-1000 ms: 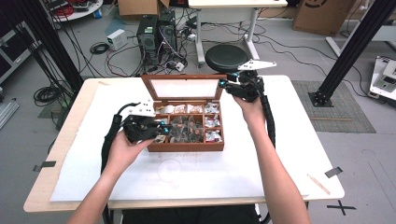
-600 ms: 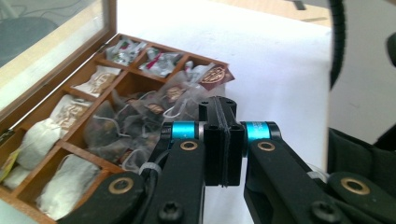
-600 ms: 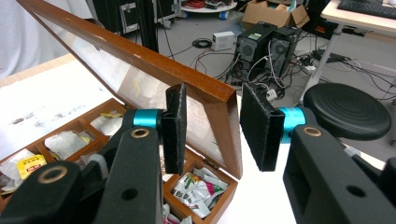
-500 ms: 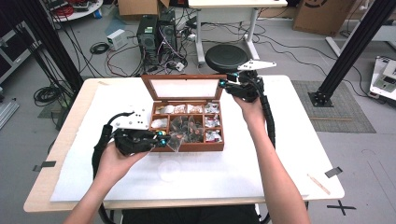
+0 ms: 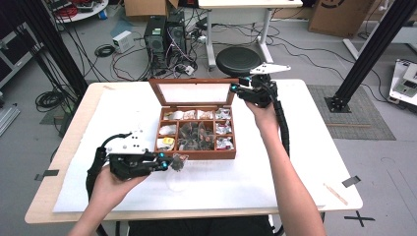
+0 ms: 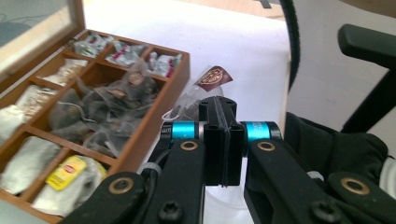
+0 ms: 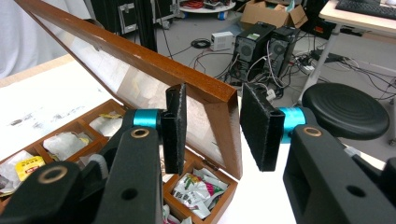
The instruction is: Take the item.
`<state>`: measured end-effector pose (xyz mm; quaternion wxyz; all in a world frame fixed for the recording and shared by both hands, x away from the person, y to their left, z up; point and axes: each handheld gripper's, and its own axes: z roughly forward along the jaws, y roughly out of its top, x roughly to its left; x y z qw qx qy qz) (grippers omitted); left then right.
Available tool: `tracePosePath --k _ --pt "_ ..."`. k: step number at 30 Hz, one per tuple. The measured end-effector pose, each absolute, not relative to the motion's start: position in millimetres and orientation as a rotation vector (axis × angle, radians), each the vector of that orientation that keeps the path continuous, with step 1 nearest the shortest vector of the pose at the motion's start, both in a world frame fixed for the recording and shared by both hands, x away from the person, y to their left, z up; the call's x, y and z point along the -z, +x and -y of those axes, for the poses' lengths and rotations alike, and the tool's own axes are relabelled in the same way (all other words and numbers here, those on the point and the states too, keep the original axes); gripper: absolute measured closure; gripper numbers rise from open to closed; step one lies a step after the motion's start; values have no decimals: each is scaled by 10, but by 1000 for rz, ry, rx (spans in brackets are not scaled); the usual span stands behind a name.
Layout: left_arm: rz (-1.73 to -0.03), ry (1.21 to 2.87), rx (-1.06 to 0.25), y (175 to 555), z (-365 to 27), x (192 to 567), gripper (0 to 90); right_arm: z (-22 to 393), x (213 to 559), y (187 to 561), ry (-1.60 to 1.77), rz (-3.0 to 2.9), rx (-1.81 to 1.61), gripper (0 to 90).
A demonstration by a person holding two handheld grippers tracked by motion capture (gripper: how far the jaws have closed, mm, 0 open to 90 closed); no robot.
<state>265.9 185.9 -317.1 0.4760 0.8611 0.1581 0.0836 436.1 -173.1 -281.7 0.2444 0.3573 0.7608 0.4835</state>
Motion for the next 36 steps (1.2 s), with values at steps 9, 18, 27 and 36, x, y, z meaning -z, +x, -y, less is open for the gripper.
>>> tracePosePath --k 9,18,27,36 --pt "-375 2145 -187 2574 -1818 3293 895 1730 2816 4360 978 -2078 -1321 626" --pt "-383 2153 -179 2552 -1809 3367 894 1724 2817 4358 975 -2079 -1322 626" --pt "-382 2167 -169 2549 -1789 3448 894 1725 2817 4358 974 -2080 -1322 626" --pt "-369 2179 -170 2523 -1805 3441 894 1724 2816 4356 973 -2081 -1319 626"
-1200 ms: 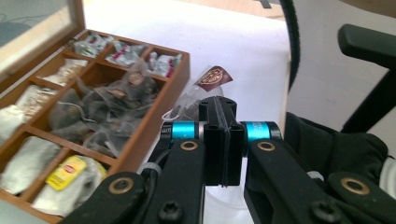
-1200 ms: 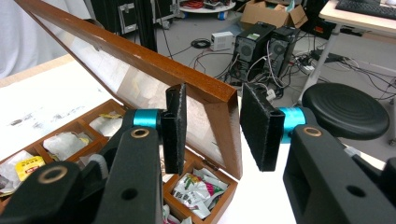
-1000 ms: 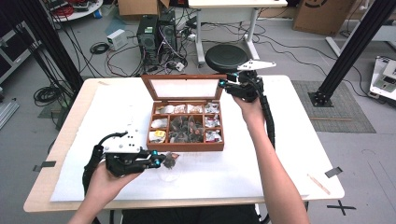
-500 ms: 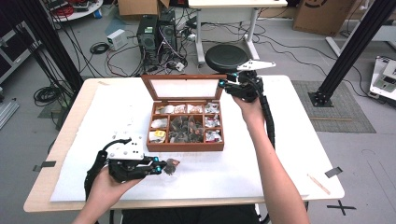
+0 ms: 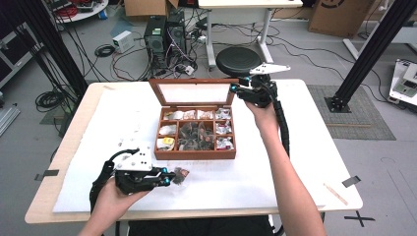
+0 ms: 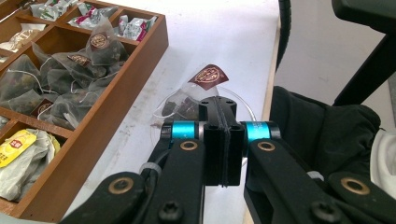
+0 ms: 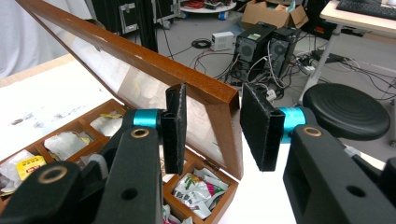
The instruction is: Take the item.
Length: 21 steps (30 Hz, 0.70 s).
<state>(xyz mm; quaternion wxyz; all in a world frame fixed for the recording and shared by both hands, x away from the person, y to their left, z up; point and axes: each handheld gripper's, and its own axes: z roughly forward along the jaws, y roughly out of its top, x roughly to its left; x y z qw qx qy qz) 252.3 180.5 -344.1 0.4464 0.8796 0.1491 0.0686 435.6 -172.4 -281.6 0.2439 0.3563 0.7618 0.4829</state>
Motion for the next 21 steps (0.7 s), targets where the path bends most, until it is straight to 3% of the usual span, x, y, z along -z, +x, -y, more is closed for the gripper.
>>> tracePosePath --k 21 --pt "-353 2209 -172 2500 -1772 3503 893 1724 2814 4351 974 -2083 -1315 625"
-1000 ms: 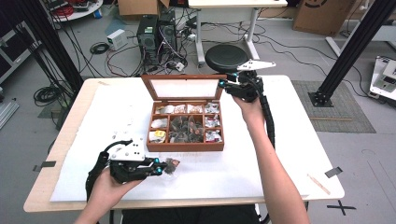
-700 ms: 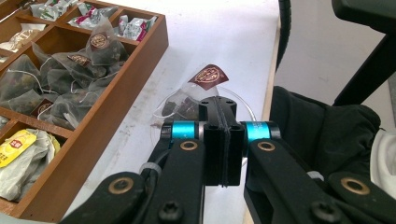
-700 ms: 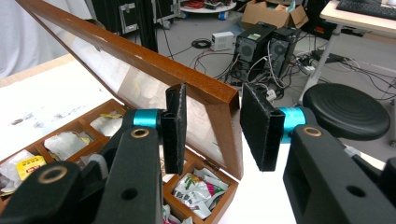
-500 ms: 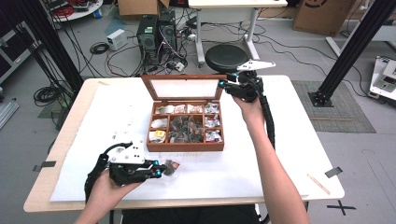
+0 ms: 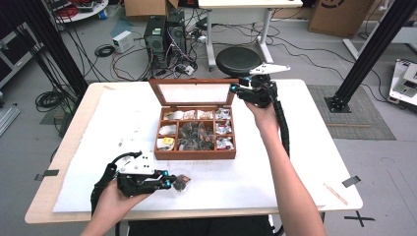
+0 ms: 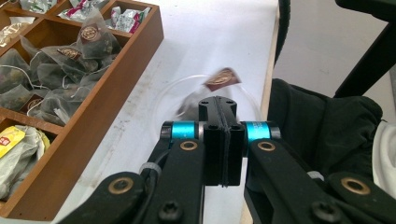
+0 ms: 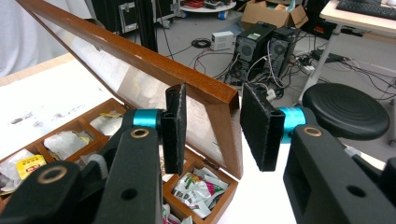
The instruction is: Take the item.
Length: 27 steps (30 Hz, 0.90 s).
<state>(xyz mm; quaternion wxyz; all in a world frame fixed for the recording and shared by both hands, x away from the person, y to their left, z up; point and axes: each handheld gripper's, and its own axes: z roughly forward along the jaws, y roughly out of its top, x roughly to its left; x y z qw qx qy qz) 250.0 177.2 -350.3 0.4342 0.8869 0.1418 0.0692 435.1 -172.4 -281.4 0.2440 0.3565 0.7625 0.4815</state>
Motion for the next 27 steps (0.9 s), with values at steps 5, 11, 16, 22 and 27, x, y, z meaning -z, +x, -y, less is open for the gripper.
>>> tracePosePath --k 5,11,16,22,27 --pt "-355 2207 -178 2494 -1769 3507 892 1722 2814 4348 974 -2082 -1315 625" --pt "-363 2204 -174 2507 -1758 3527 892 1727 2809 4345 971 -2080 -1316 624" --pt "-375 2200 -183 2515 -1750 3534 866 1734 2803 4342 968 -2071 -1324 625" --pt "-424 2166 -204 2531 -1762 3510 672 1735 2802 4341 969 -2071 -1325 625" --pt "-466 2128 -216 2559 -1819 3496 540 1734 2802 4341 968 -2072 -1325 625"
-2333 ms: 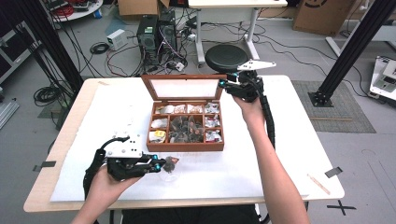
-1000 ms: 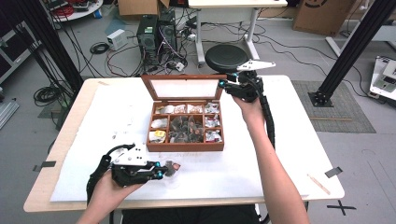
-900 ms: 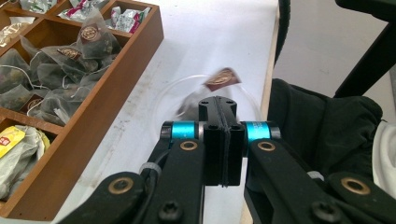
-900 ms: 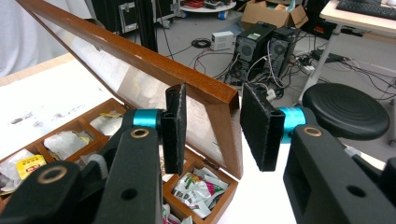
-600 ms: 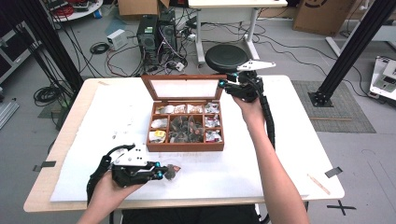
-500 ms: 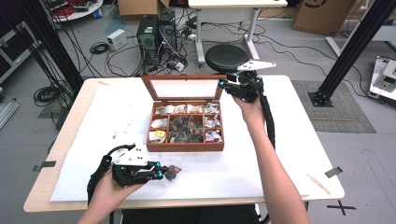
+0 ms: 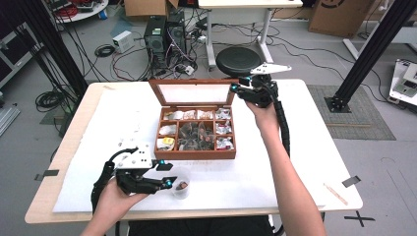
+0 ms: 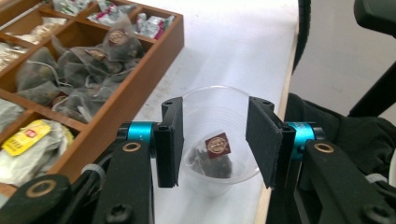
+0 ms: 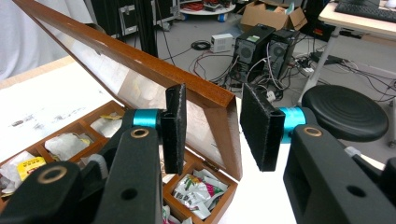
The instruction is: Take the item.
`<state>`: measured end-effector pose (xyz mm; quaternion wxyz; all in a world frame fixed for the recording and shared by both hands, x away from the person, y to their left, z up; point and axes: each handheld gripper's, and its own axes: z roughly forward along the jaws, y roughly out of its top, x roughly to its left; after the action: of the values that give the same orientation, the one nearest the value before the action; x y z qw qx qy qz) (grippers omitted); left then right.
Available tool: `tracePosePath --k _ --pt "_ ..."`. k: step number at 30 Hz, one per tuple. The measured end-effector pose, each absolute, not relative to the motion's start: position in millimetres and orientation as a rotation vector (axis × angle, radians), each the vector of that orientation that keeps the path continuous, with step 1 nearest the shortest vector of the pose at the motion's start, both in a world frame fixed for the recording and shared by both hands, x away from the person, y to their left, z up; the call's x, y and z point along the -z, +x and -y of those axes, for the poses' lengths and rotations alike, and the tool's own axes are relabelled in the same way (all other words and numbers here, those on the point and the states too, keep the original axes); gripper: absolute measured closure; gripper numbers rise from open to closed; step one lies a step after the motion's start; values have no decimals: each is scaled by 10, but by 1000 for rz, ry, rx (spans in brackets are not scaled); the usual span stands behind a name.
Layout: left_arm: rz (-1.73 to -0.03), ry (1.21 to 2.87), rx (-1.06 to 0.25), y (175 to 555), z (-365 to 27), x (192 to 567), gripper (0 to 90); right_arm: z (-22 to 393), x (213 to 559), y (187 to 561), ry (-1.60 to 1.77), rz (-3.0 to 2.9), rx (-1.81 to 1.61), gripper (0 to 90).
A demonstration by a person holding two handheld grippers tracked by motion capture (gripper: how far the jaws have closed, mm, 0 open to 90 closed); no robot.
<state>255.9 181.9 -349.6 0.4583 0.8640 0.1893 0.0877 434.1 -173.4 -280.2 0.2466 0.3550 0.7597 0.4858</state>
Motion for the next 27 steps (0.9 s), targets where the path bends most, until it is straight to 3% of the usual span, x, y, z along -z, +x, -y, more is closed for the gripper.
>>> tracePosePath --k 6,11,27 --pt "-520 2076 -266 2623 -1937 3456 422 1734 2803 4341 973 -2069 -1325 625" --pt "-594 2012 -354 2716 -2084 3419 377 1735 2802 4341 971 -2070 -1325 625" --pt "-755 1911 -488 3028 -2470 3584 334 1740 2812 4365 977 -2060 -1345 625"
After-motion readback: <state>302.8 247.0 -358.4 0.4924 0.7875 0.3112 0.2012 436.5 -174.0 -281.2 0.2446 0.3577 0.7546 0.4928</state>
